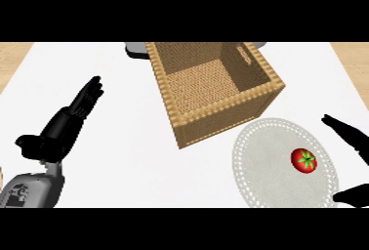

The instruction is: Pick the tomato from the placemat and place it in the basket

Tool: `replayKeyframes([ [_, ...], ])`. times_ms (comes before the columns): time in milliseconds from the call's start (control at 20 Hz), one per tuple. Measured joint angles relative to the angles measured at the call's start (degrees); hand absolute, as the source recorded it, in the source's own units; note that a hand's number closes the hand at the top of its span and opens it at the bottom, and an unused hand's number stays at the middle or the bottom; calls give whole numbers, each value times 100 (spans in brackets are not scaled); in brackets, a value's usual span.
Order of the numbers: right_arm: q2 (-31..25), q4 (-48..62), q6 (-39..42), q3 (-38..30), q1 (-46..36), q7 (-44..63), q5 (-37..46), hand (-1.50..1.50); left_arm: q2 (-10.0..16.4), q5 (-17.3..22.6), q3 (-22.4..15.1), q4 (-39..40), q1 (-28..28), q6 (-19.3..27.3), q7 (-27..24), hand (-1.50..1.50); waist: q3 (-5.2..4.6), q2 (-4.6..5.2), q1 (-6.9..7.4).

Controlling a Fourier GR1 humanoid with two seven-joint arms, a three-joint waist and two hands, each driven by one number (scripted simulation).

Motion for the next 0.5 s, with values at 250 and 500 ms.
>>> replayKeyframes([
  [250,129,-38,139,-167,47,-305,-31,-150,-131,-146,65,-70,103,-57,-48,0,-2,-3,-7],
  [500,335,-296,273,-132,103,-174,131,-150,-150,-159,215,-88,99,-213,-13,0,-2,-4,-12],
])
